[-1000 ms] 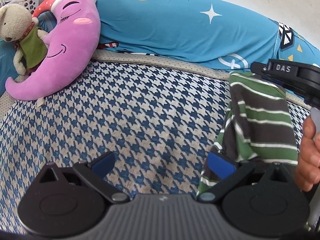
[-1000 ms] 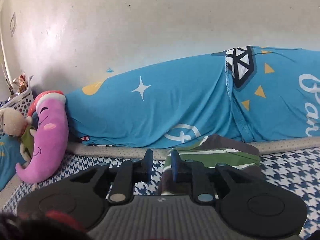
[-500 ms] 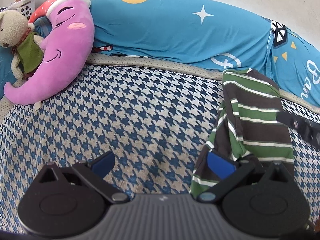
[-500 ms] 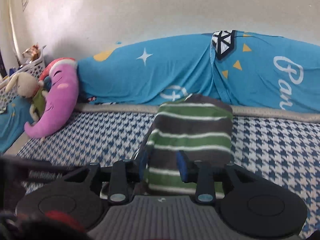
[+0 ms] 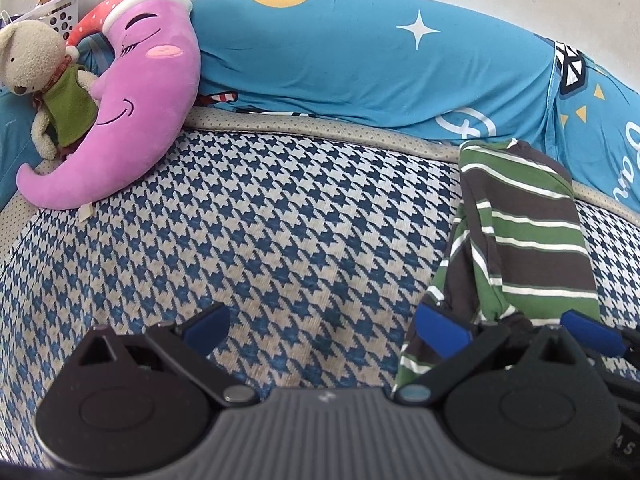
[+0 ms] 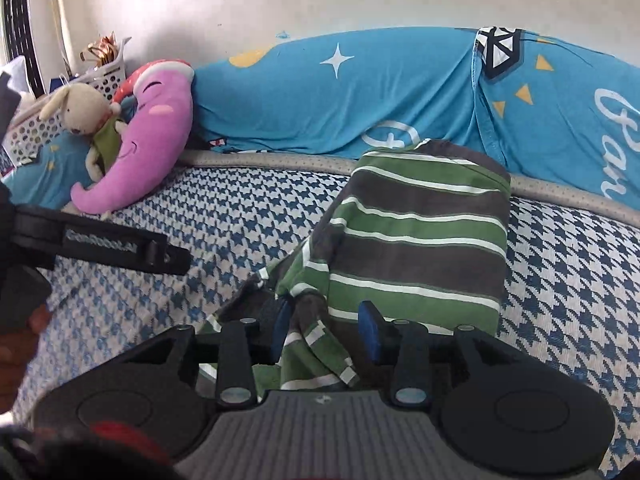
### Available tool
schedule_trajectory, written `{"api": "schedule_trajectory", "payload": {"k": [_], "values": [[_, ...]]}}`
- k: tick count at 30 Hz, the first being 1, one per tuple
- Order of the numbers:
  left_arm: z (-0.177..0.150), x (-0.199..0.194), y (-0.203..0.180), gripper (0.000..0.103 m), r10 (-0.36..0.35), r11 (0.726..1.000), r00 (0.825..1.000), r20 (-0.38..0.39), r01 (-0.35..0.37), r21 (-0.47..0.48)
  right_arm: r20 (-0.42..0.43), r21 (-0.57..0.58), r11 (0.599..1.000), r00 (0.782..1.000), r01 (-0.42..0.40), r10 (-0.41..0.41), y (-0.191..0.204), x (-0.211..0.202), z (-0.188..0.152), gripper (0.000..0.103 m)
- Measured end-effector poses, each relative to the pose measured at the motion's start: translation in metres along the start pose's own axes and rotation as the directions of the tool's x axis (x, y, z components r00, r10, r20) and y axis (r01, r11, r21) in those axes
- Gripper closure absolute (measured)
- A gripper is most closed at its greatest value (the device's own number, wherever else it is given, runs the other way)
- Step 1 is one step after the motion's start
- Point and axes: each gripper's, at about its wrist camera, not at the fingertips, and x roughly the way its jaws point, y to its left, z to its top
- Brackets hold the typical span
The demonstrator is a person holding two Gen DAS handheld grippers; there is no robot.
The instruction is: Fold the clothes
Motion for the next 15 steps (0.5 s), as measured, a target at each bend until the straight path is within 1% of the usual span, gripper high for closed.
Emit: {"api": "schedule_trajectory", "payload": {"k": [3,4,6,10,15], "values": [[0.000,0.001,0.002,0.000,0.003,1.000,1.000,-0.001,-0.003,-0.003,-0.004,-0.014,1.000,1.000,0.000,0.000,0.001,0.007,-0.002,0.066],[0.000,0.001,0.003,0.000,0.002,1.000,1.000,-0.003,-0.002,-0.006,-0.005,-0.008,1.000,1.000,-0.001,0.001,0.001,0.008,-0.003,0.077],[0.000,0.002,0.004,0.000,0.002,1.000,1.000,-0.005,-0.002,-0.009,0.003,-0.005,1.000,1.000,-0.007,0.007,0.004,0.008,-0.003,0.092],[0.000,0.001,0.007,0.000,0.009,1.000,1.000,-0.005,-0.009,-0.008,0.019,-0.012,0.999,0.999,-0.031,0.031,0.012,0.008,-0.001,0.094],[0.000,-0.001,0.013,0.000,0.012,1.000,1.000,-0.003,-0.012,-0.019,0.050,-0.044,0.997,0.997,-0.061,0.063,0.031,0.011,-0.001,0.094]]}}
